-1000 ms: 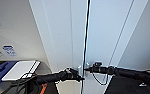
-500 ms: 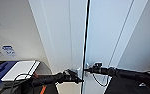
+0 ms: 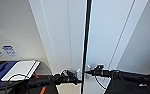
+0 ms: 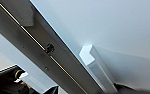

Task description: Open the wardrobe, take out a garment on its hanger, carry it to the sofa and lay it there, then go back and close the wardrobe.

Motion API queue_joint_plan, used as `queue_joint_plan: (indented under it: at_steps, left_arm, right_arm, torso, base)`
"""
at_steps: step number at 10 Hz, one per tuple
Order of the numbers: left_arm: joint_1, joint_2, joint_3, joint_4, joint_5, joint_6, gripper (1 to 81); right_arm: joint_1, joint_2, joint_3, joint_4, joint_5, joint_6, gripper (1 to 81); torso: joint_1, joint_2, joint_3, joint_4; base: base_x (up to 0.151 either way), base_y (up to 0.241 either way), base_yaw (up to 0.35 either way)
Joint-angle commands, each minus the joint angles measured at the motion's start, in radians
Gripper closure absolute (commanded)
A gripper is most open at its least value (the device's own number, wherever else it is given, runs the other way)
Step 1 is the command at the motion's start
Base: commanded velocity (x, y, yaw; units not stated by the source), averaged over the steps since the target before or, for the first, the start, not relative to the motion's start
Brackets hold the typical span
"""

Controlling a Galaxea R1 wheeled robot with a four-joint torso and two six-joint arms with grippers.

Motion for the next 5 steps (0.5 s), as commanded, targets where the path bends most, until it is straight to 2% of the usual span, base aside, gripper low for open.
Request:
queue_joint_plan:
  at_steps: [1,5]
  left_arm:
    - [-0.133,0.027,0.155,-0.040,-0.076,0.003,1.0]
    - [-0.085,0.014,0.178,-0.028,-0.076,0.003,1.0]
  right_arm:
    - [0.083,0.047,0.170,0.029,-0.112,0.023,1.0]
    - [0.042,0.015,0.192,0.029,-0.107,0.012,1.0]
  torso:
    - [0.000,0.000,0.000,0.000]
    - [0.000,0.000,0.000,0.000]
  base:
    - [0.000,0.000,0.000]
    - [0.000,0.000,0.000]
